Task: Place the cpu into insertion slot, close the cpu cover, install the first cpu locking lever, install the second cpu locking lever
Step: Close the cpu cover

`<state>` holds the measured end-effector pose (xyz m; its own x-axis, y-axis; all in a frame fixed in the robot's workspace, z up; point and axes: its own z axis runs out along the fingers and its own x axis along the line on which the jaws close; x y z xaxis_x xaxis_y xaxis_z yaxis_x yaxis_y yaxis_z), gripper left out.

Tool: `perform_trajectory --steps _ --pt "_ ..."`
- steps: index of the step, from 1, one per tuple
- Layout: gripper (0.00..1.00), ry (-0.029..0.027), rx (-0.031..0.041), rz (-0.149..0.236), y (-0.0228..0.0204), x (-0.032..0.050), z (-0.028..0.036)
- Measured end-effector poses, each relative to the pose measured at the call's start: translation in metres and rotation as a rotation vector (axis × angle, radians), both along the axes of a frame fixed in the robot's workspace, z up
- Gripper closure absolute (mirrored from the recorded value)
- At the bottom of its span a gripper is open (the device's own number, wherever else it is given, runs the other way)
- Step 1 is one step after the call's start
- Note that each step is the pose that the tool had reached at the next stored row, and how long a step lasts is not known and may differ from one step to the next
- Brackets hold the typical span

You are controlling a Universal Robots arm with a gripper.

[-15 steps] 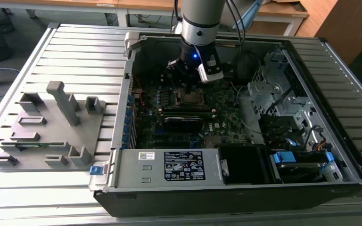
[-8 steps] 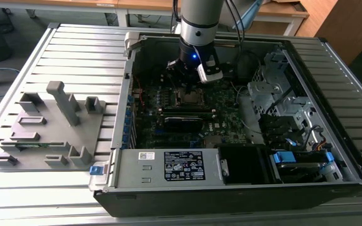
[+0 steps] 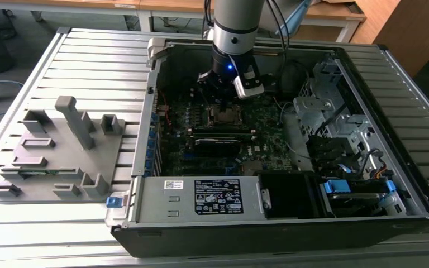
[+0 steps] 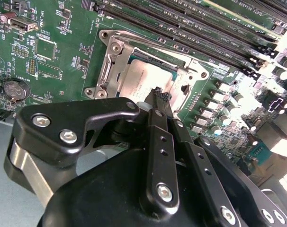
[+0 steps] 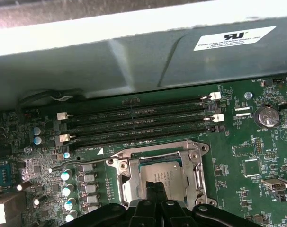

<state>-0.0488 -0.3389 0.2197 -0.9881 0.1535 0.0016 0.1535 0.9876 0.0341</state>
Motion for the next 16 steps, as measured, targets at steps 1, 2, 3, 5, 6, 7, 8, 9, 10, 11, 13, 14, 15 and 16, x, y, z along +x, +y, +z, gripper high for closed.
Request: perform_trajectory --steps 1,2,3,5,6,7,8,9,10,11,13,14,15,16 --pt "0.89 0.0000 -0.0003 0.000 0.0000 0.0000 0.0000" --pt "0.89 -0.0001 -0.0008 0.000 0.0000 0.0000 -0.0001" --pt "0.89 0.0000 -0.0010 0.000 0.0000 0.0000 0.0000" --pt "0.89 0.0000 -0.0032 0.000 0.0000 0.0000 0.0000" --pt "0.89 0.0000 -0.0031 0.000 0.0000 0.0000 0.0000" --pt "0.89 0.0000 -0.0032 0.000 0.0000 0.0000 0.0000" --pt "0.89 0.0000 -0.0032 0.000 0.0000 0.0000 0.0000" --pt "0.89 0.0000 -0.0033 0.000 0.0000 0.0000 0.0000" --pt "0.89 0.0000 -0.0033 0.000 0.0000 0.0000 0.0000" --pt "0.89 0.0000 -0.0033 0.000 0.0000 0.0000 0.0000" --pt "0.89 -0.0002 -0.0035 0.000 0.0001 -0.0005 -0.0001" --pt "0.89 -0.0007 -0.0034 0.000 0.0001 -0.0010 -0.0002" --pt "0.89 -0.0016 -0.0032 0.000 0.0000 -0.0018 -0.0004" --pt "0.89 -0.0023 -0.0032 0.000 0.0001 -0.0027 -0.0005"
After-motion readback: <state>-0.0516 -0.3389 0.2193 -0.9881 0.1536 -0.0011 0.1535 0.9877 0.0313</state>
